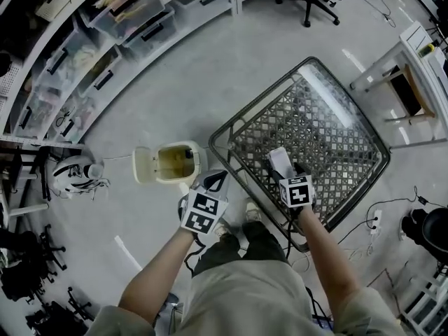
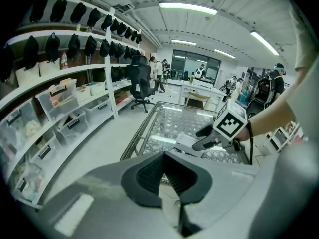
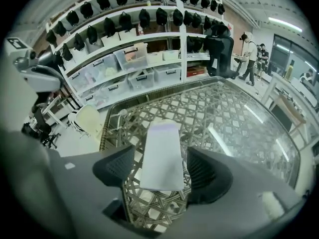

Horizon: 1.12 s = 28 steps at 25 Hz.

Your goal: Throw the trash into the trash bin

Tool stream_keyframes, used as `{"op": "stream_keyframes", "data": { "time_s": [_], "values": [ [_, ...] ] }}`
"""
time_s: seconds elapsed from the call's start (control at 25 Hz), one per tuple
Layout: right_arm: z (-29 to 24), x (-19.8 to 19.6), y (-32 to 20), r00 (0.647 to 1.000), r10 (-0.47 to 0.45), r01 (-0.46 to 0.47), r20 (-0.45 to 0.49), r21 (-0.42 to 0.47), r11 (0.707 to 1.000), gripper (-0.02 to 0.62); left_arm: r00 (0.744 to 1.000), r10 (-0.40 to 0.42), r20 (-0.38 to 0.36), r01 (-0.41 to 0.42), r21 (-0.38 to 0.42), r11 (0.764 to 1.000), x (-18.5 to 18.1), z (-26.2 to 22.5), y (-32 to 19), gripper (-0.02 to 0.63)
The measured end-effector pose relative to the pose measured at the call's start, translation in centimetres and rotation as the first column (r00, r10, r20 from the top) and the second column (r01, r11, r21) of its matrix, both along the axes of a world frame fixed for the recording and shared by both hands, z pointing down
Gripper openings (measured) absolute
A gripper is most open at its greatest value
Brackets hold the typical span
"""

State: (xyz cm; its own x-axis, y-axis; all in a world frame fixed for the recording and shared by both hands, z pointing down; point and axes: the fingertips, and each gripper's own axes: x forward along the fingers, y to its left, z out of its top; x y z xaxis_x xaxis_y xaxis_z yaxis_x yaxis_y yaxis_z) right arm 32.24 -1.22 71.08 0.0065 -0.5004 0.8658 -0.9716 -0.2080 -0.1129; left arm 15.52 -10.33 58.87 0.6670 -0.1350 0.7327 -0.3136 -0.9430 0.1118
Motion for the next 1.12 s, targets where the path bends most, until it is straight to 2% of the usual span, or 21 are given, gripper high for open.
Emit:
{"op": "stream_keyframes", "data": {
  "time_s": [0.24, 0.32, 0.44, 0.6, 0.88, 0.96, 1.12],
  "values": [
    [2.5, 0.0, 0.6, 1.000, -0.021, 0.021, -0.005, -0.061, 0.998, 0.336, 0.999, -0.013, 0.041, 0.015, -0.039, 0.999, -1.2, 2.5, 0.6, 0.003],
    [3.0, 0.0, 0.8, 1.000, -0.026, 0.025, -0.004, -0.081, 0.996, 0.307, 0.999, -0.019, 0.047, 0.021, -0.046, 0.999, -1.5, 2.8, 0.6, 0.003],
    [2.6, 0.0, 0.3, 1.000, -0.010, 0.012, 0.019, -0.093, 0.996, 0.302, 0.999, -0.026, 0.039, 0.027, -0.046, 0.999, -1.9, 2.3, 0.4, 0.003],
    [-0.1, 0.1, -1.7, 0.999, -0.005, 0.007, 0.038, -0.039, 0.999, 0.301, 0.998, -0.054, 0.017, 0.055, -0.032, 0.998, -2.3, 1.1, -0.6, 0.003],
    [-7.8, -2.9, -7.6, 0.993, -0.109, 0.103, 0.046, 0.117, 0.988, 0.301, 0.987, -0.159, -0.021, 0.160, 0.028, 0.987, -6.1, -2.0, -4.5, 0.003],
    [-9.7, -4.7, -9.9, 0.985, -0.170, 0.163, 0.036, 0.152, 0.975, 0.301, 0.977, -0.210, -0.030, 0.212, 0.047, 0.976, -8.2, -2.7, -6.1, 0.003],
    [-12.5, -10.0, -14.7, 0.956, -0.292, 0.281, 0.026, 0.201, 0.938, 0.301, 0.942, -0.334, -0.027, 0.335, 0.073, 0.939, -14.1, -3.7, -9.4, 0.003]
  ]
}}
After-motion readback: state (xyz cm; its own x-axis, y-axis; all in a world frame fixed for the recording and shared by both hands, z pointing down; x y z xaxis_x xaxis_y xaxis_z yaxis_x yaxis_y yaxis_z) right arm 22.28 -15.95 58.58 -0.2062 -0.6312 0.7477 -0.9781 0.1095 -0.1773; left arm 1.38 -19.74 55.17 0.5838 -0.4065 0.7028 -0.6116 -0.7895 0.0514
